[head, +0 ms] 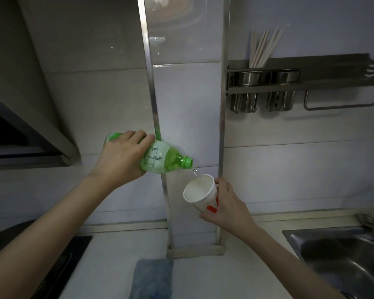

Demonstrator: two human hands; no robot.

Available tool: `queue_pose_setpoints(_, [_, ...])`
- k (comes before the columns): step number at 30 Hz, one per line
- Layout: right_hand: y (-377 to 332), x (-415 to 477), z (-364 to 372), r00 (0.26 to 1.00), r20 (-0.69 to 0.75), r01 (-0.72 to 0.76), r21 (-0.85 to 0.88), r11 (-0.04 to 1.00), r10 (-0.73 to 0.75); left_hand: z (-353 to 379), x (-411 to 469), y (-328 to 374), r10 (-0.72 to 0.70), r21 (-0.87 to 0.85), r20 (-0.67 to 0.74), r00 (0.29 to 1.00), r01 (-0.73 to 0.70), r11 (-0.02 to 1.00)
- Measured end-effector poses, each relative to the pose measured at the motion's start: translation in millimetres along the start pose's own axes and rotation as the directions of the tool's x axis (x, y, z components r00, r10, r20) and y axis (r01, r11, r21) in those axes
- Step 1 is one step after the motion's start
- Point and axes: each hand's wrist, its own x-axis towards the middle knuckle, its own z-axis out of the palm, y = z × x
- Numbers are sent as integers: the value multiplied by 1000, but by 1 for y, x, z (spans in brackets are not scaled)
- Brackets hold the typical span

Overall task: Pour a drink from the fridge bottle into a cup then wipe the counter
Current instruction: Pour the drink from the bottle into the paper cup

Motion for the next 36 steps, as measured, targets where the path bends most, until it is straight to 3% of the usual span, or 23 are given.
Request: queue_pose_setpoints(36, [1, -31, 17, 995, 58, -89, 35, 995, 87, -14, -2, 10, -13, -33, -4, 1000, 13, 999])
